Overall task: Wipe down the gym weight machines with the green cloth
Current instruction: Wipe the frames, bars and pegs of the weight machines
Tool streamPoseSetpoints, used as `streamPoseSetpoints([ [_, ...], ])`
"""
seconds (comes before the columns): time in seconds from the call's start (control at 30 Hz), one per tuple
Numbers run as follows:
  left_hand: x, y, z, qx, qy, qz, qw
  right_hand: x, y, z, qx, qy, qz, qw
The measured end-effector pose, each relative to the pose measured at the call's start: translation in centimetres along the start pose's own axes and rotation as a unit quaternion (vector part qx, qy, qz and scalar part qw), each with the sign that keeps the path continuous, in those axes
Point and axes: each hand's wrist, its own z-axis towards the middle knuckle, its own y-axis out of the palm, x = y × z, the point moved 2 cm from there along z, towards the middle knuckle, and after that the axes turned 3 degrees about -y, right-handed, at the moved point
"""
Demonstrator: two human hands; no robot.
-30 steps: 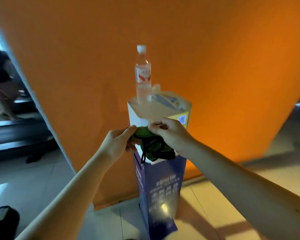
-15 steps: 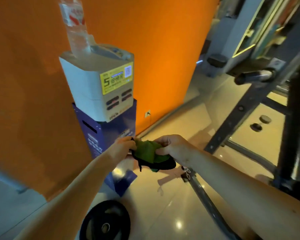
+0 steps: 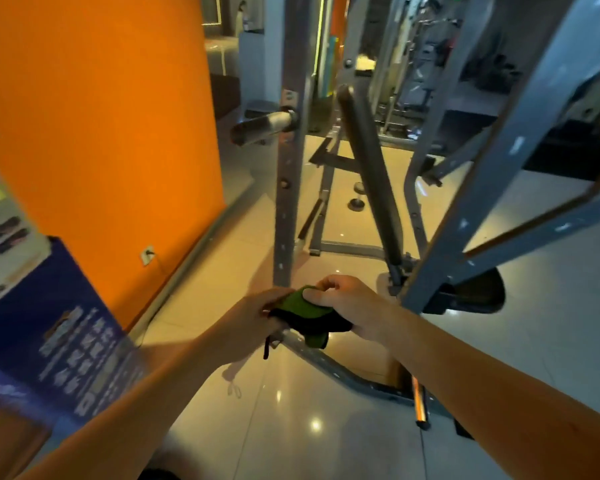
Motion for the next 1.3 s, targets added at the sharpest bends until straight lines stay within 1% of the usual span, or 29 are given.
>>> streamPoseSetpoints([
  [0.07, 2.9, 3.3, 2.2, 0.005, -0.011, 0.031, 0.999, 1.4, -4.6, -2.4, 0.022, -0.004, 0.001, 1.0],
  [0.13, 5.1, 6.3, 4.1, -0.002, -0.033, 0.038, 0.999, 2.8, -8.7, -4.7, 0.026, -0.003, 0.021, 0.999],
  [0.23, 9.3, 10.9, 6.6, -0.004, -0.083, 0.021, 0.996, 5.1, -14.6, -8.1, -0.001, -0.012, 0.042, 0.999],
  [0.3, 12.4, 13.8, 8.4, 0.001, -0.131, -0.022, 0.991, 6.8, -18.0, -10.0, -0.018, -0.022, -0.011, 1.0],
  [0.37, 15.3, 16.3, 9.9, -0.012, -0.176, -0.057, 0.983, 8.2, -20.8, -11.4, -0.001, -0.03, -0.066, 0.997],
  [0.4, 16.3, 17.3, 10.5, -0.017, -0.194, -0.06, 0.979, 8.9, -22.0, -11.8, 0.016, -0.03, -0.069, 0.997],
  [0.5, 17.8, 19.5, 12.3, -0.033, -0.214, -0.047, 0.975, 10.1, -24.9, -12.5, 0.055, -0.033, 0.005, 0.998],
  [0.57, 18.2, 20.2, 13.4, -0.042, -0.219, -0.064, 0.973, 10.4, -26.0, -12.6, 0.077, -0.038, 0.044, 0.995],
  [0.63, 18.5, 20.4, 14.5, -0.069, -0.223, -0.108, 0.966, 10.4, -26.8, -12.3, 0.111, -0.041, 0.067, 0.991],
  [0.7, 18.6, 20.1, 15.7, -0.114, -0.219, -0.17, 0.954, 10.1, -27.1, -11.6, 0.146, -0.038, 0.094, 0.984],
  [0.73, 18.5, 19.6, 16.3, -0.135, -0.205, -0.185, 0.952, 9.8, -27.2, -11.2, 0.164, -0.033, 0.11, 0.98],
  [0.77, 18.3, 19.0, 16.9, -0.153, -0.182, -0.173, 0.956, 9.4, -27.3, -10.7, 0.176, -0.03, 0.122, 0.976],
  [0.83, 18.1, 17.5, 18.0, -0.183, -0.117, -0.104, 0.971, 8.5, -27.3, -9.6, 0.164, -0.04, 0.119, 0.978],
  [0.87, 17.9, 16.5, 18.7, -0.193, -0.078, -0.066, 0.976, 7.9, -27.1, -9.1, 0.152, -0.044, 0.087, 0.984],
  [0.9, 17.6, 15.5, 19.5, -0.206, -0.038, -0.026, 0.977, 7.3, -26.9, -8.5, 0.143, -0.047, 0.029, 0.988],
  [0.97, 16.8, 13.6, 21.2, -0.227, 0.044, 0.071, 0.97, 5.3, -26.1, -7.6, 0.163, -0.048, -0.109, 0.979],
  [1.07, 16.8, 11.0, 24.2, -0.231, 0.167, 0.17, 0.943, 1.1, -25.1, -6.3, 0.216, -0.08, -0.262, 0.937],
  [1.17, 19.0, 9.0, 26.6, -0.19, 0.275, 0.224, 0.916, -2.6, -24.9, -5.3, 0.264, -0.074, -0.354, 0.894],
  [1.23, 21.2, 7.9, 27.8, -0.16, 0.315, 0.262, 0.898, -4.5, -25.5, -4.8, 0.308, -0.046, -0.394, 0.865],
  [1.3, 23.6, 6.8, 28.6, -0.128, 0.337, 0.288, 0.887, -5.9, -26.6, -4.6, 0.349, -0.039, -0.408, 0.843],
])
